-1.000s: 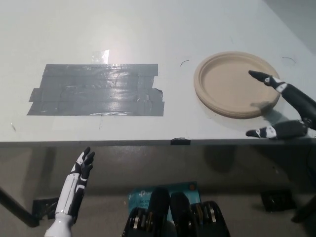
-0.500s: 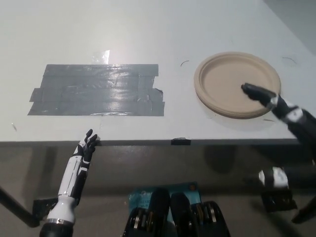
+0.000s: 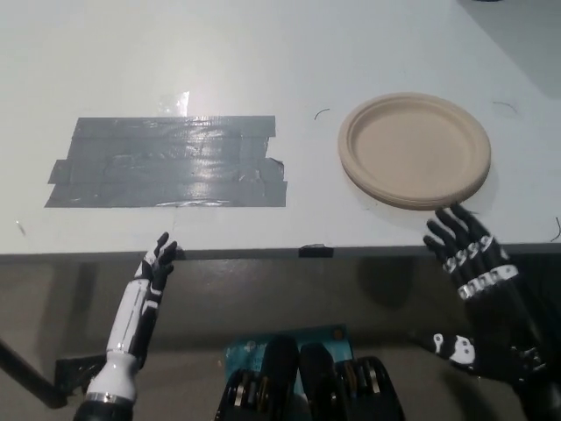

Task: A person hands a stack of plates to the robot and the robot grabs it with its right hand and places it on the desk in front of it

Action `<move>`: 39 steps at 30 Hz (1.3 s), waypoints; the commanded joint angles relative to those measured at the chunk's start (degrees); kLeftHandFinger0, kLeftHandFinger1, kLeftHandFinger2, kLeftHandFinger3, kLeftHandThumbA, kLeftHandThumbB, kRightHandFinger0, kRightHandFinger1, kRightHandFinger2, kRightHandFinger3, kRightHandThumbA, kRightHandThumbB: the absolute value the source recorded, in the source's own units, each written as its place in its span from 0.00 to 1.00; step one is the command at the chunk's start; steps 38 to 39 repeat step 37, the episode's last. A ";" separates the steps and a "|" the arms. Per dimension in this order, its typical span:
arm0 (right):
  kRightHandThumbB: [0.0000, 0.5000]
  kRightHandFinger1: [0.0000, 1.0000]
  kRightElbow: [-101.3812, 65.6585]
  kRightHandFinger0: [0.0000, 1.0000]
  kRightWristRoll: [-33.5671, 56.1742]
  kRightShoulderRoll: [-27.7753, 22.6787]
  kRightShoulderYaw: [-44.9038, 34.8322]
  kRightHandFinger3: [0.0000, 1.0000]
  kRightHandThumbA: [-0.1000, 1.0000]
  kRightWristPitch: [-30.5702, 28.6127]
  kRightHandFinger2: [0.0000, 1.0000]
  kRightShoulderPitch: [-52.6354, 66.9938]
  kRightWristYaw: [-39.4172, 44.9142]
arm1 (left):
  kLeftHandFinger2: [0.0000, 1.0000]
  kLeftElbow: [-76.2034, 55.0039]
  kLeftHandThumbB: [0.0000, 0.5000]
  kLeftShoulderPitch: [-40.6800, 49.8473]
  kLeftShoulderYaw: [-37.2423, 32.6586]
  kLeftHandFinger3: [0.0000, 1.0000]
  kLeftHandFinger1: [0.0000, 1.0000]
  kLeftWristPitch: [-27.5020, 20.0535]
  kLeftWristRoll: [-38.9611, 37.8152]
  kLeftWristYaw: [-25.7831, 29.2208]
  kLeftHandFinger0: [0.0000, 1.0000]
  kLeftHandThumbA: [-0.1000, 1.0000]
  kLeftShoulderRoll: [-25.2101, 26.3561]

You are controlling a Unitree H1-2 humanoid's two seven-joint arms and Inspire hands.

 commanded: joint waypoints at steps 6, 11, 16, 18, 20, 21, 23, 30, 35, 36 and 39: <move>0.56 1.00 8.11 1.00 -6.33 3.35 -2.57 1.00 1.00 -6.25 1.00 3.56 1.03 | 1.00 -3.14 0.33 4.57 -0.99 1.00 1.00 -1.53 -0.19 -0.27 1.00 1.00 -0.43; 0.53 1.00 9.23 1.00 -6.55 3.90 -2.89 1.00 1.00 -6.26 1.00 4.12 1.90 | 1.00 -3.48 0.30 5.78 -0.96 1.00 1.00 -2.00 -0.21 -0.17 1.00 1.00 -0.27; 0.49 1.00 9.56 1.00 -7.28 4.21 -3.25 1.00 1.00 -6.29 1.00 4.00 2.05 | 1.00 -3.57 0.33 5.82 -0.90 1.00 1.00 -1.82 -0.26 -0.23 1.00 1.00 -0.05; 0.50 1.00 9.67 1.00 -7.32 4.28 -3.39 1.00 1.00 -6.22 1.00 3.99 2.18 | 1.00 -3.29 0.34 5.76 -0.86 1.00 1.00 -2.14 -0.45 -0.26 1.00 1.00 -0.05; 0.48 1.00 9.63 1.00 -7.25 4.23 -3.43 1.00 1.00 -6.14 1.00 4.02 2.50 | 1.00 -3.35 0.31 5.83 -0.84 1.00 1.00 -2.12 -0.72 -0.35 1.00 1.00 -0.12; 0.48 1.00 9.62 1.00 -7.26 4.23 -3.46 1.00 1.00 -6.12 1.00 4.02 2.58 | 1.00 -3.38 0.31 5.85 -0.84 1.00 1.00 -2.10 -0.77 -0.37 1.00 1.00 -0.14; 0.46 1.00 9.47 1.00 -7.49 4.34 -3.58 1.00 1.00 -5.94 1.00 4.06 2.58 | 1.00 -3.35 0.31 5.84 -0.88 1.00 1.00 -2.26 -0.64 -0.32 1.00 1.00 -0.09; 0.46 1.00 9.20 1.00 -8.16 4.90 -3.63 1.00 1.00 -5.55 1.00 4.33 2.53 | 1.00 -3.32 0.30 6.03 -0.86 1.00 1.00 -2.65 -0.44 -0.30 1.00 1.00 0.18; 0.47 1.00 9.03 1.00 -8.25 4.90 -3.62 1.00 1.00 -5.01 1.00 4.31 2.89 | 1.00 -3.66 0.31 6.19 -0.75 1.00 1.00 -2.13 -0.83 -0.46 1.00 1.00 0.14; 0.46 1.00 9.02 1.00 -8.27 4.91 -3.61 1.00 1.00 -4.97 1.00 4.28 2.92 | 1.00 -3.68 0.31 6.18 -0.73 1.00 1.00 -2.12 -0.87 -0.46 1.00 1.00 0.14; 0.45 1.00 8.96 1.00 -8.35 4.96 -3.63 1.00 1.00 -4.94 1.00 4.30 2.87 | 1.00 -3.70 0.31 6.19 -0.73 1.00 1.00 -2.20 -0.90 -0.48 1.00 1.00 0.15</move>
